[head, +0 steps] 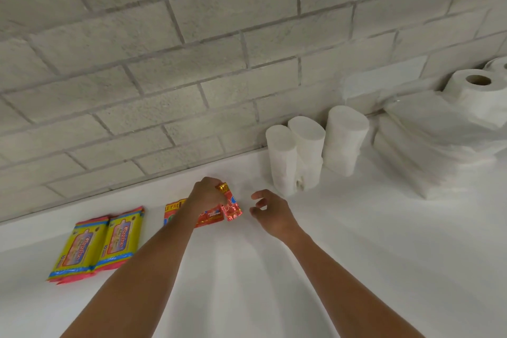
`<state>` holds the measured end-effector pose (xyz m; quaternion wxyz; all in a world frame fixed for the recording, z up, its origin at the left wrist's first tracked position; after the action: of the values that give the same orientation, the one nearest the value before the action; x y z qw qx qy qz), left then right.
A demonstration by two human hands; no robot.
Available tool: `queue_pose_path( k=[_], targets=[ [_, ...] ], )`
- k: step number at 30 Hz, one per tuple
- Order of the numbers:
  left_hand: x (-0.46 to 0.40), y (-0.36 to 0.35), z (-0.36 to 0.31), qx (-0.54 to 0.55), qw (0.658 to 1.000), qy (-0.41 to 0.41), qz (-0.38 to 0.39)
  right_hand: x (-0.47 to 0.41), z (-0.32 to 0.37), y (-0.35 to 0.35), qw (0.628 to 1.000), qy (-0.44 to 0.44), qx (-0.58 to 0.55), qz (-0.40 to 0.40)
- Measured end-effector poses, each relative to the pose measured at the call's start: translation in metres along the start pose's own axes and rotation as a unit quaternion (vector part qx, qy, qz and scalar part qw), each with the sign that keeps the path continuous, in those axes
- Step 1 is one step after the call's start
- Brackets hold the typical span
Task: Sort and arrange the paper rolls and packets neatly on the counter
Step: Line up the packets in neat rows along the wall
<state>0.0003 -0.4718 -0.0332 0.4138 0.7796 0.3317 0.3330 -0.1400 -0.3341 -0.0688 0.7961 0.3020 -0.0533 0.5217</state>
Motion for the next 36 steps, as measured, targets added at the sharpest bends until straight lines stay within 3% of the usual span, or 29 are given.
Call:
queue_pose_path(
  k=[7,13,18,23,30,36],
  targets=[
    [-0.004,-0.022,0.005,-0.103,0.991,-0.053,-0.073,0.003,-0.006,-0.004,0.999,0.004,0.046,0.001],
    [-0.004,-0.030,0.005,-0.111,0.980,-0.098,-0.131,0.003,-0.007,-0.007,0.995,0.019,0.100,-0.003],
    [0.010,-0.030,0.007,-0.050,0.977,-0.084,-0.192,0.003,-0.004,-0.014,0.985,0.036,0.170,-0.002],
    [0.046,-0.029,0.028,-0.056,0.973,-0.058,-0.217,0.007,0.003,-0.033,0.956,0.073,0.284,-0.010],
    [0.090,-0.040,0.096,-0.058,0.978,0.016,-0.201,0.008,0.008,-0.070,0.915,0.112,0.387,0.015],
    [0.097,-0.053,0.118,-0.098,0.989,0.021,-0.111,0.010,0.009,-0.089,0.893,0.089,0.441,0.029]
  ],
)
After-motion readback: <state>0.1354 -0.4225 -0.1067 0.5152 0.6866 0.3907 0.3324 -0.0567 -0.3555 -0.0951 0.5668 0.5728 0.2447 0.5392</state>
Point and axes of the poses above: each hand's wrist, its own x-axis away from the middle knuckle, its own y-axis out of the back of the hand, z = x × y, the point moved 4 cm from there along -x, towards the middle knuckle, and after that the axes turned 14 degrees about -y, right-handed, at the moved point
